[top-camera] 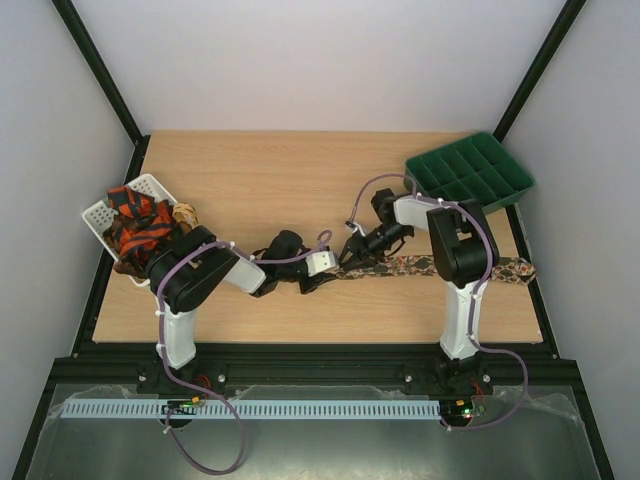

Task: Roll the ties
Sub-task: Roll the tie at the center of the board.

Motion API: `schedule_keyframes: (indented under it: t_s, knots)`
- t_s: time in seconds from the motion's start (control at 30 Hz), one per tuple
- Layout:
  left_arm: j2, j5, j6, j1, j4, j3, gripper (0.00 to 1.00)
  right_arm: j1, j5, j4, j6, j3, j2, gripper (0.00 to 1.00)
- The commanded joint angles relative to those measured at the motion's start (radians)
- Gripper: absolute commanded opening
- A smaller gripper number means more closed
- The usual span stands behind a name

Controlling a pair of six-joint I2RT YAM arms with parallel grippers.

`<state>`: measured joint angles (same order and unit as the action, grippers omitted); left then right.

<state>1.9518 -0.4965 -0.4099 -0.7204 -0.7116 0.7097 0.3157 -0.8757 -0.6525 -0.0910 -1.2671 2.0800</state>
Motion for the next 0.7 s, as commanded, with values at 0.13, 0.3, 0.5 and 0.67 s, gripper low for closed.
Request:
schedule_keyframes:
  t_s: [0.13,0.3,0.5,0.67]
  knots:
    - [0.010,0.055,-0.030,-0.008,0.122,0.008,0.26,0.002,0.070,-0.078,0.082,0.033,-0.117,0.40]
    - [0.013,0.059,-0.039,-0.011,0.145,0.015,0.27,0.022,0.057,-0.052,0.098,0.036,-0.089,0.40]
    - [0.015,0.061,-0.041,-0.013,0.164,0.023,0.29,0.026,0.092,-0.025,0.094,0.015,-0.022,0.19]
    - [0.006,0.048,-0.038,-0.012,0.158,0.021,0.36,0.019,0.158,-0.026,0.073,0.020,0.014,0.01]
